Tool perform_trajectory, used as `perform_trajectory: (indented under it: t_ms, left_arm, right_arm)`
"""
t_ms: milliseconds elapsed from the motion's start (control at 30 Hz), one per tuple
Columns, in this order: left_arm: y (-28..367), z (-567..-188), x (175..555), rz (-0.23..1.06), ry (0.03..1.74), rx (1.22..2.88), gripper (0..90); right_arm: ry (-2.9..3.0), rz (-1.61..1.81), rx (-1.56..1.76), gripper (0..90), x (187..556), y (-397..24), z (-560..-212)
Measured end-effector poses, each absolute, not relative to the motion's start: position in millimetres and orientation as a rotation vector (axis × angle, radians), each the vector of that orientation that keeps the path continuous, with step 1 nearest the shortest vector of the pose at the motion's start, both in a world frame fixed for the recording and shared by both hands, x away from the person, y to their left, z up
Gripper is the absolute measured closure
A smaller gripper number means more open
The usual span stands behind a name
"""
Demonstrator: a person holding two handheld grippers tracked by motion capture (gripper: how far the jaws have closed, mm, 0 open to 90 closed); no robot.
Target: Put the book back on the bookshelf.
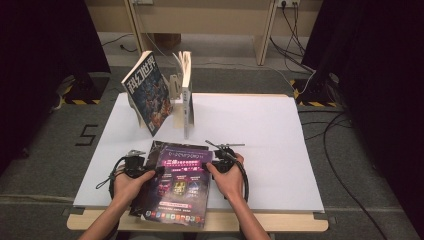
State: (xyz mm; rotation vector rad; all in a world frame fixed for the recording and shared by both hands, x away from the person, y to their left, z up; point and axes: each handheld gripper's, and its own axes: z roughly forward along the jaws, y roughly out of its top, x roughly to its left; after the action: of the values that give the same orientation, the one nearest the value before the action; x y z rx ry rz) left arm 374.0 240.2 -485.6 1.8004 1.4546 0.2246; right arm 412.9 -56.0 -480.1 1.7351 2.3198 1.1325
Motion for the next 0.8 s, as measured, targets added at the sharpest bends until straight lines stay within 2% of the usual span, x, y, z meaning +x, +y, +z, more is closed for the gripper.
perform_trajectory:
  t_ms: [267, 800]
  left_arm:
    - [237.4, -484.9, 369.6, 0.25, 1.452, 1.825, 59.4]
    - [235.9, -484.5, 367.3, 0.254, 1.436, 1.845, 58.8]
  right_arm:
    - [2.316, 1.132, 1.749, 53.2, 414.6, -56.3, -479.6]
    - [2.274, 1.126, 1.784, 51.6, 452.4, -54.8, -471.1]
